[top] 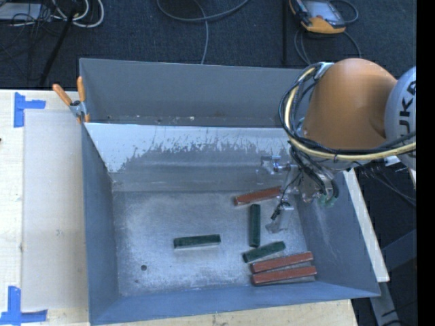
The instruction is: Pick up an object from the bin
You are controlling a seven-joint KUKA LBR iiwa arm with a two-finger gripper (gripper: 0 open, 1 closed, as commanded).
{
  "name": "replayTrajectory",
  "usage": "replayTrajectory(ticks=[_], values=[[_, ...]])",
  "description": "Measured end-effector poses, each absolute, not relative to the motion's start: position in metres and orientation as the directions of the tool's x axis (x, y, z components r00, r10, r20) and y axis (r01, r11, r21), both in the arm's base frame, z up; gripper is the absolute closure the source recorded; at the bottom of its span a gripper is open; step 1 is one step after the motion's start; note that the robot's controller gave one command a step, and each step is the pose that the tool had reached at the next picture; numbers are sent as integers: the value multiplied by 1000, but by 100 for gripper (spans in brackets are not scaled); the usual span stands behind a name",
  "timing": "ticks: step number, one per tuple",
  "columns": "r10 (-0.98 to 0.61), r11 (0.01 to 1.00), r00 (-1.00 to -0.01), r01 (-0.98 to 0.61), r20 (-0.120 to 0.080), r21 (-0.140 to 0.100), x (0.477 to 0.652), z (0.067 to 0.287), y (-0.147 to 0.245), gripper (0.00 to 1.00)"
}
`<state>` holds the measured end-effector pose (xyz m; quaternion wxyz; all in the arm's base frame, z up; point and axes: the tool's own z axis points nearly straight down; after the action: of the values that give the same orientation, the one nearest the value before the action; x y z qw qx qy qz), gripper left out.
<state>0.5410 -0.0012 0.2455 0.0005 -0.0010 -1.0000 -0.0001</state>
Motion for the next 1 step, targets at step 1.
replayTrajectory(ticks=[1], values=[[-70,998,-998,-70,11,1,510,130,34,0]])
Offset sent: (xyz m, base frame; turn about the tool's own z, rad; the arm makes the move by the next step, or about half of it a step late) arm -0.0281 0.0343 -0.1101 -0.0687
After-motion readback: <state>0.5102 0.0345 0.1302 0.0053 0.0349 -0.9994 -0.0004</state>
